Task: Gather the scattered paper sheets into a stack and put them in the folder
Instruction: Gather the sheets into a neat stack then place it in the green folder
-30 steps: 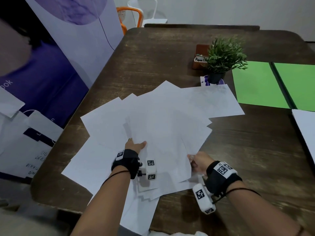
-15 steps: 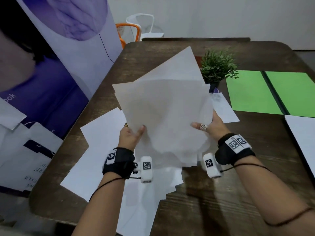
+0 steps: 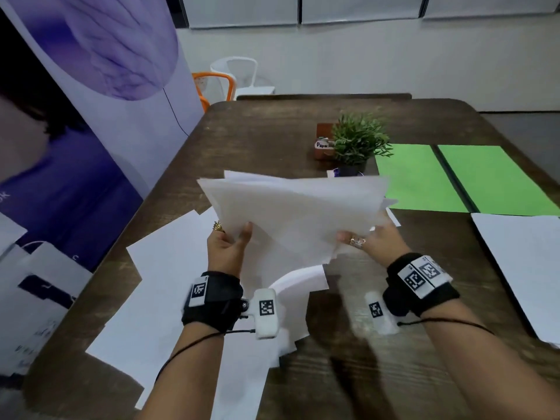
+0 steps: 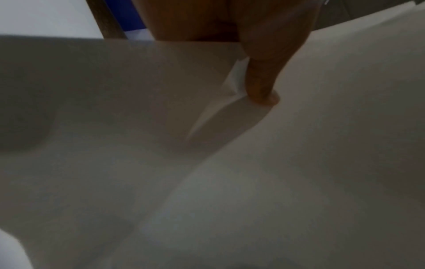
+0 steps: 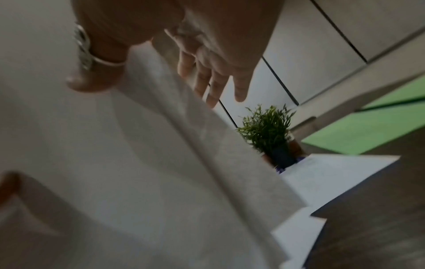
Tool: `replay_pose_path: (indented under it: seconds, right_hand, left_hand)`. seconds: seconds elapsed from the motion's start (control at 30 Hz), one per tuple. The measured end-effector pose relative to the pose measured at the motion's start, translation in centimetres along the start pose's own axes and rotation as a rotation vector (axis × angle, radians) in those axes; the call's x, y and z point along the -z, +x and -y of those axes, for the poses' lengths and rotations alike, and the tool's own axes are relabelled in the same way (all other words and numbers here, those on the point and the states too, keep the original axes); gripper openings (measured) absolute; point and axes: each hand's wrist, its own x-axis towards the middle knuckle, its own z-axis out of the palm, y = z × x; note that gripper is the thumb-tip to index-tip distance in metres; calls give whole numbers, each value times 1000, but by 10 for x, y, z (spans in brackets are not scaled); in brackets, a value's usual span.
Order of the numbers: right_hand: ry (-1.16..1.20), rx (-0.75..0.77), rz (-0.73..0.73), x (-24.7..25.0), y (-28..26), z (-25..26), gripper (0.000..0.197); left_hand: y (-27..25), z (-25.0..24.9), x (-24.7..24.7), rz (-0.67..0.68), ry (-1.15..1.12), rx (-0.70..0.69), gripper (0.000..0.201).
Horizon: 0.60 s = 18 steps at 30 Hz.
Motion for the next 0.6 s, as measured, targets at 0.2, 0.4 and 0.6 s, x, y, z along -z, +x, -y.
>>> replay_pose_path:
  seconds: [0.2, 0.4, 0.6]
  right_hand:
    - [247, 13, -184, -11, -11, 23, 21]
    - [444, 85, -257, -8, -13, 44, 20]
    - [305, -30, -163, -23, -24, 21, 35]
  left_hand:
    - [-14, -6, -20, 53, 54, -65, 14]
    - [-12, -24, -23, 48, 288, -253, 34]
    - [-26, -12, -22, -32, 446, -244, 30]
